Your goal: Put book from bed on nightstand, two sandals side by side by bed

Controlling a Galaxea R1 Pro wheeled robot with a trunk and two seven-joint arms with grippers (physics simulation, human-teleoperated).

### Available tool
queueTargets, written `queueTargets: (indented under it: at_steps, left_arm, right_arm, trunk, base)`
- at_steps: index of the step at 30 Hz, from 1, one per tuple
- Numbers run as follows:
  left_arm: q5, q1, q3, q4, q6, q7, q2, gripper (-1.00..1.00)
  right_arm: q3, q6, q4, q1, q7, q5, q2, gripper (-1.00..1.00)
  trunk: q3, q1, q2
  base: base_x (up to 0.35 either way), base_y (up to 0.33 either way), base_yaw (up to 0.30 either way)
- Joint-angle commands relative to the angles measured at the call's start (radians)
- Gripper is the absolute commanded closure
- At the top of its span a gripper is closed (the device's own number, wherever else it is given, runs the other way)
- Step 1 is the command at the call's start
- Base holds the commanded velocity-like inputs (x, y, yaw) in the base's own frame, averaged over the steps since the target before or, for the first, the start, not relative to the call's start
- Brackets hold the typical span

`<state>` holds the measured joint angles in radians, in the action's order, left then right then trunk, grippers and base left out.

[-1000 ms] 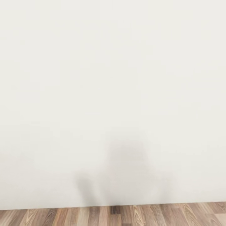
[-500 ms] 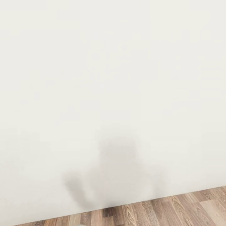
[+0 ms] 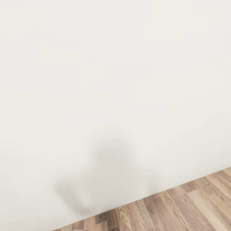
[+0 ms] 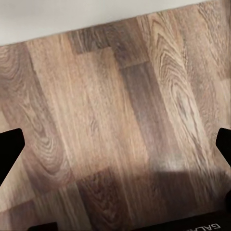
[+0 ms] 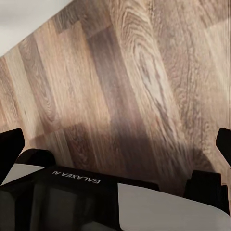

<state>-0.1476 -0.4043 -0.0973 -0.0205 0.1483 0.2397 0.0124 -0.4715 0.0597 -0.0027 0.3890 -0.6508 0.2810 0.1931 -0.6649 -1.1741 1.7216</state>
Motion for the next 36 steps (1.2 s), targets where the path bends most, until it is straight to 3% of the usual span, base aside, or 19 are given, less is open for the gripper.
queueTargets:
  at_steps: [1,16,36]
  left_arm:
    - [-0.010,-0.001,-0.009,0.001,0.004,0.003,0.000,-1.00]
    - [-0.010,-0.001,-0.008,0.001,0.004,0.003,0.000,-1.00]
    - [-0.010,-0.001,-0.008,0.001,0.004,0.003,0.000,-1.00]
  right_arm:
    - [-0.009,0.006,0.000,0.001,-0.003,0.006,0.000,-1.00]
    - [-0.009,0.006,0.000,0.001,-0.003,0.006,0.000,-1.00]
    - [-0.009,0.006,0.000,0.001,-0.003,0.006,0.000,-1.00]
  trunk:
    - [-0.001,0.000,0.000]
    - [-0.008,0.000,0.000]
    - [-0.015,0.000,0.000]
  base:
    - [0.000,0.000,-0.285]
    - [0.133,0.000,-0.285]
    - [0.008,0.000,-0.286]
